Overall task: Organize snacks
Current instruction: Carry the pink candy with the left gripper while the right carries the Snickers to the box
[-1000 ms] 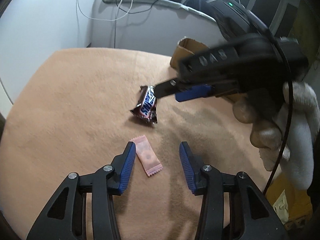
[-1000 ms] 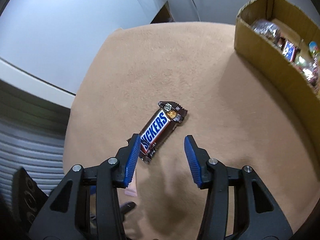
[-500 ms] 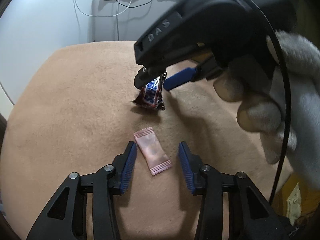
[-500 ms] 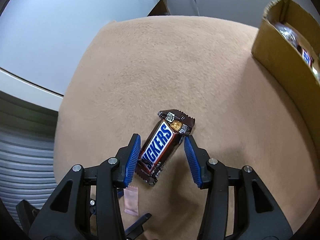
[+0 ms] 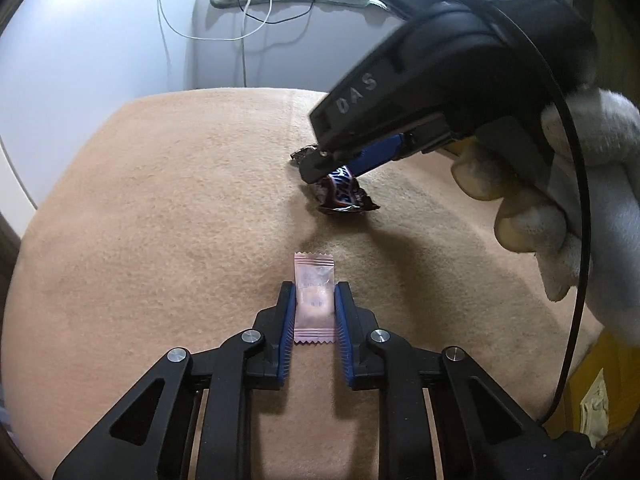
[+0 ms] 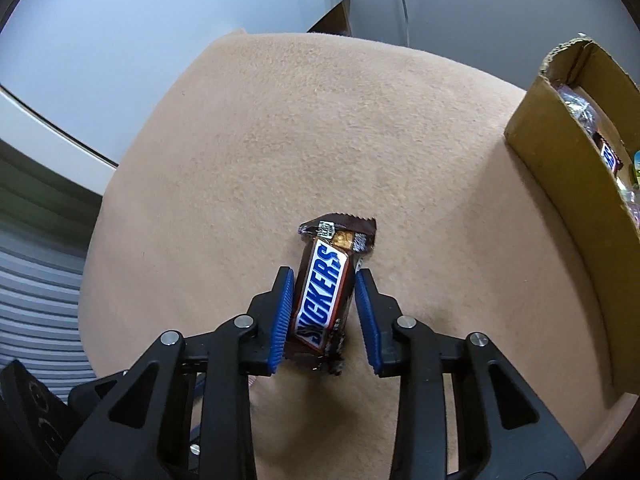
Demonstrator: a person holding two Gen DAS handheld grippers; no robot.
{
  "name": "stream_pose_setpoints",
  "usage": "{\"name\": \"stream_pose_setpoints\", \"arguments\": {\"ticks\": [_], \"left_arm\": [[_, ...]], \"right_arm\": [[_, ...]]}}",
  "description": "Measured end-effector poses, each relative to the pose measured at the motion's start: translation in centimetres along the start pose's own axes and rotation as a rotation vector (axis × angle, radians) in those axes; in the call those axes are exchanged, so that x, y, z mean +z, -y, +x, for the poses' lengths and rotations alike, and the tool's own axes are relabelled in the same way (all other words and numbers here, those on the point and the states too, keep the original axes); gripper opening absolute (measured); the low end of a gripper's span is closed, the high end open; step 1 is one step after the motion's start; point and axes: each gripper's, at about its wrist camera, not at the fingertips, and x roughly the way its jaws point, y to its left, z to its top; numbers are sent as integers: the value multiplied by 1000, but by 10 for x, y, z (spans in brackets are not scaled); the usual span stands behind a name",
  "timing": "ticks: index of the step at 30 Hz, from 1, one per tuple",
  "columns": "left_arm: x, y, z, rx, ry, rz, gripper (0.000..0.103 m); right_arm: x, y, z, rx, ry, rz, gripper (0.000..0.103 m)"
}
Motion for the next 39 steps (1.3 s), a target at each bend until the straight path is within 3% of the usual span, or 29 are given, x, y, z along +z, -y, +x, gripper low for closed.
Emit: {"name": "stream_pose_setpoints", "arguments": {"ticks": [19, 39], "left_arm": [[20, -6, -12, -22, 37, -33, 17], [93, 32, -23, -67, 158, 61, 17]], "right_arm": [[-27, 24, -43, 14, 134, 3, 30], [-50, 88, -119, -38, 298, 67, 30]]}}
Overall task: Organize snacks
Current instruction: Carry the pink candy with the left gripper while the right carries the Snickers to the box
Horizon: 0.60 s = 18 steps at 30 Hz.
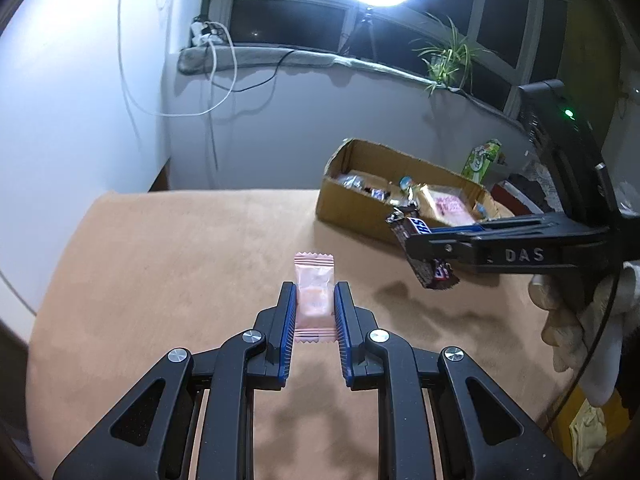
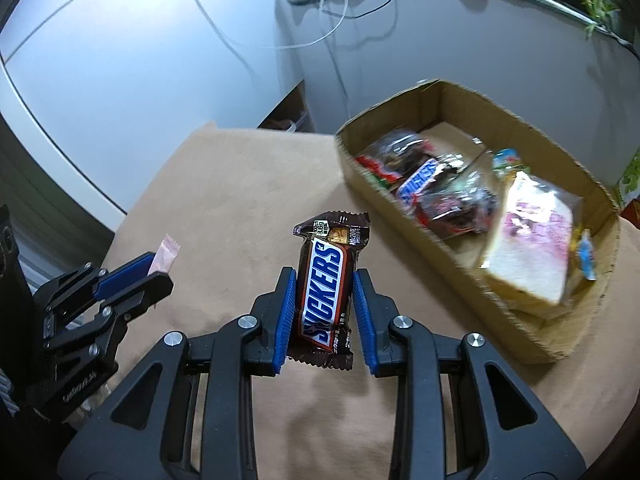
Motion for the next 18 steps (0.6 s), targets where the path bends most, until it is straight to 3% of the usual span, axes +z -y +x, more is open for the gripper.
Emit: {"name": "stream_pose_setpoints", "arguments": {"ticks": [8, 18], "left_arm": [[31, 20, 18, -39, 23, 40, 17], [67, 39, 52, -85, 23, 75, 17]], "right_arm": [[7, 40, -29, -39, 73, 53, 30], [19, 90, -39, -76, 103, 126, 30]]}}
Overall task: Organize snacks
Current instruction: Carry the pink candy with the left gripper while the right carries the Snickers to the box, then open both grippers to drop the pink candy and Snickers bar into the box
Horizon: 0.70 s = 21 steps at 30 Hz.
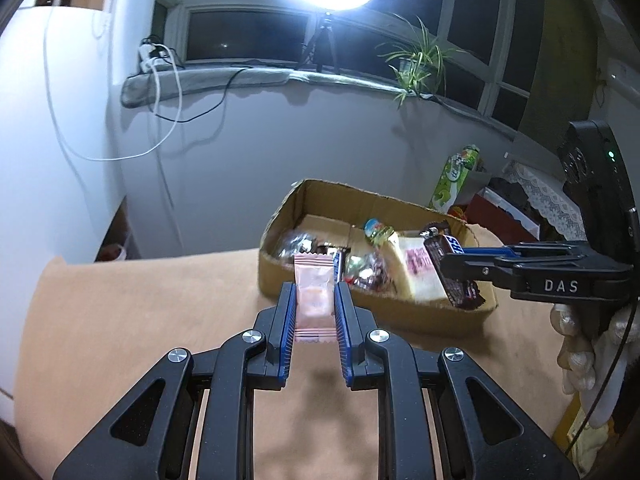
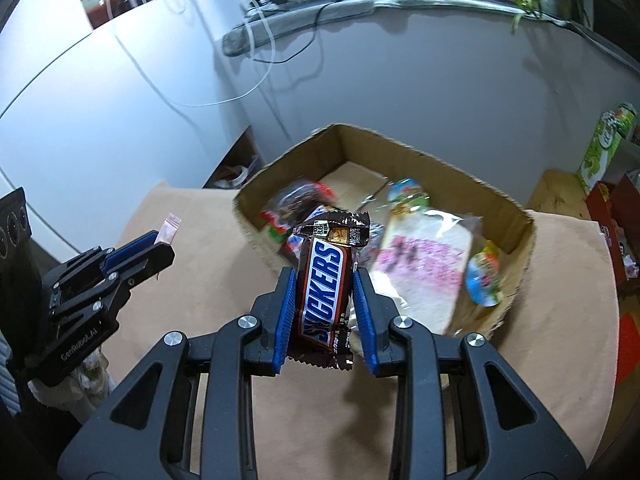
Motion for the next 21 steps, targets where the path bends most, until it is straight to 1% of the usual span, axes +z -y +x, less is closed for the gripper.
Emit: {"name": "stream_pose_setpoints", "arguments": {"ticks": [10, 21], "left_arm": [[36, 17, 32, -23, 5, 43, 17], [52, 25, 64, -30, -17, 36, 17]], "right_arm": [[22, 16, 1, -33, 31, 12, 30], [30, 31, 9, -82, 38, 14, 30]]}}
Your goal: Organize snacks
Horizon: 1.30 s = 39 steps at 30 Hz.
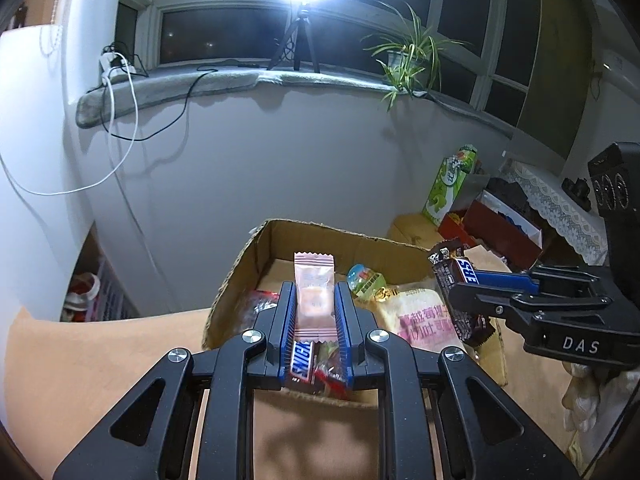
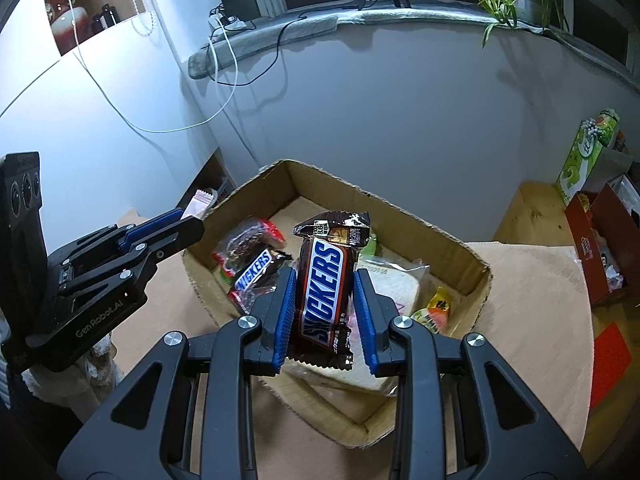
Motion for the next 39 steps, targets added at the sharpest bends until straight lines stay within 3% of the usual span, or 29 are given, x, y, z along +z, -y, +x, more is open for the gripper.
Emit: {"name": "stream_pose_setpoints", "arguments": {"ticks": [16, 18, 20, 21, 22, 25, 26, 39], "left_arm": [[3, 6, 21, -3, -41, 7, 19], [3, 7, 21, -1, -40, 8, 22], [3, 7, 20, 4, -38, 7, 38], [4, 7, 20, 5, -36, 7, 41], [4, 7, 19, 5, -33, 6, 43], [4, 7, 18, 7, -32, 8, 50], [5, 7, 17, 10, -30, 8, 52], [3, 8, 10, 18, -20, 7, 53]], "right_arm": [[-3, 10, 10, -30, -23, -3, 30], [-3, 9, 10, -39, -22, -8, 31], [-3, 8, 9, -40, -23, -11, 31], [-4, 7, 9, -41, -21, -12, 31], [-3, 7, 8, -45, -19, -14, 32], [-3, 6, 4, -59, 0, -18, 58], [-3, 5, 2, -62, 10, -19, 60], [-7, 1, -10, -82, 24, -20, 60]]}}
